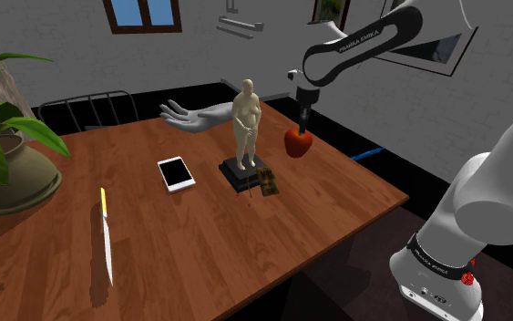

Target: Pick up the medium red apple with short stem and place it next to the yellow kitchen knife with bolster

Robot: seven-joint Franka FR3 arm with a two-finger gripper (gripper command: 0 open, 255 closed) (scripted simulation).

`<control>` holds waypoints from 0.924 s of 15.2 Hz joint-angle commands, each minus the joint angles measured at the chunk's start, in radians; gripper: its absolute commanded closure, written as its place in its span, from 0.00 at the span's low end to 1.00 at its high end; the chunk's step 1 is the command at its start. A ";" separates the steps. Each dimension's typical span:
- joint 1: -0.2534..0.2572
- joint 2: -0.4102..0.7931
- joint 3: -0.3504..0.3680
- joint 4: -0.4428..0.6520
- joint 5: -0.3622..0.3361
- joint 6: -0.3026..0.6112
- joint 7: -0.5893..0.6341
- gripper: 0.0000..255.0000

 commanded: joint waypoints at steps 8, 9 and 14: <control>0.002 -0.046 0.004 0.075 0.000 -0.121 -0.006 1.00; 0.002 -0.050 0.004 0.085 0.001 -0.134 -0.007 1.00; 0.003 -0.067 0.006 0.135 0.002 -0.201 -0.011 1.00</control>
